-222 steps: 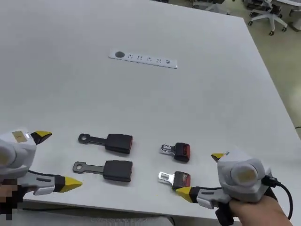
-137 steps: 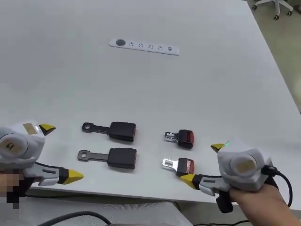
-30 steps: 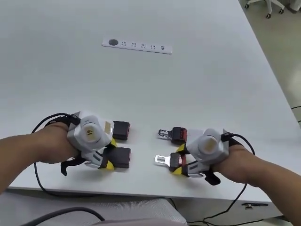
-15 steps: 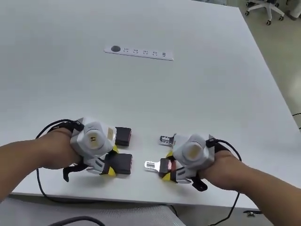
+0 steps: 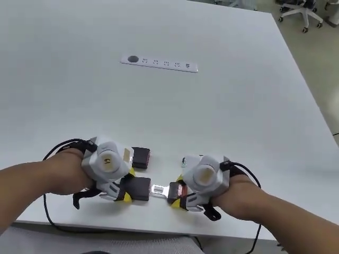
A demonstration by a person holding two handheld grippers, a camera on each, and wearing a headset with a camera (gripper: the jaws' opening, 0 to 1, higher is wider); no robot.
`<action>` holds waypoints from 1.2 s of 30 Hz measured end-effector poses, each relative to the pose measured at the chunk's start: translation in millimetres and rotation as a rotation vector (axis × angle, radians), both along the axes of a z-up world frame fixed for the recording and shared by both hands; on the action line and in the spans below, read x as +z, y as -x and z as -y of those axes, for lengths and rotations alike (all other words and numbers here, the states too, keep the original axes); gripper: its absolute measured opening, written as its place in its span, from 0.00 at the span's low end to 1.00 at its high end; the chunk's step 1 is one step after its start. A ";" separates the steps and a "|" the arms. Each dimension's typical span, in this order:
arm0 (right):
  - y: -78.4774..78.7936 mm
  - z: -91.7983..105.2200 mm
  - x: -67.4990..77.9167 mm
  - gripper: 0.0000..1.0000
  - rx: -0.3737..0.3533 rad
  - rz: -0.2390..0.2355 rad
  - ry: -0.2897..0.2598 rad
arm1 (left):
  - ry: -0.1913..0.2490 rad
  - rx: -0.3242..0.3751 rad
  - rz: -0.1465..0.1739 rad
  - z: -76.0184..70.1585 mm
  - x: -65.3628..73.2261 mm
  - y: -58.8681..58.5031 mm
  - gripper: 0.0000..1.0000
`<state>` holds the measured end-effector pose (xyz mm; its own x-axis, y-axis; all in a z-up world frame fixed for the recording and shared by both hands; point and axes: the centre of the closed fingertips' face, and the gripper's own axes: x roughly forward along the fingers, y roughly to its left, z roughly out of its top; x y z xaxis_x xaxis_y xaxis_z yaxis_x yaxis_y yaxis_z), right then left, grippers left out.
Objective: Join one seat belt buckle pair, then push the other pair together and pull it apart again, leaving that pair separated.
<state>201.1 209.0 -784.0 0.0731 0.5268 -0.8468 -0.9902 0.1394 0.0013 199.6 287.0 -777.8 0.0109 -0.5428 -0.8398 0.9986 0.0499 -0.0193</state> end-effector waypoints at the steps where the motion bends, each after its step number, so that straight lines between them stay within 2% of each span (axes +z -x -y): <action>1: 2.4 -1.2 1.1 0.33 0.002 0.000 0.000 | 0.000 0.000 0.000 0.0 0.1 0.1 0.35; 14: 1.5 -2.4 2.2 0.33 0.030 0.005 0.003 | 0.005 -0.006 0.001 -0.2 0.5 0.3 0.35; 21: -1.3 -18.7 0.8 0.33 0.071 0.018 -0.001 | 0.003 -0.006 0.000 -1.4 -2.0 -1.7 0.35; 25: -2.0 -16.9 -1.9 0.33 0.068 0.002 -0.003 | 0.005 -0.009 0.000 -2.0 -2.7 -2.5 0.35; 36: -0.6 -21.5 -0.5 0.31 0.055 0.004 -0.010 | -0.002 -0.022 -0.002 -3.3 -5.2 -3.8 0.34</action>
<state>201.6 230.4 -784.5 0.0472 0.5388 -0.8411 -0.9964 0.0849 -0.0015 203.4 290.2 -783.0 -0.0028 -0.5410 -0.8410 0.9994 0.0281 -0.0214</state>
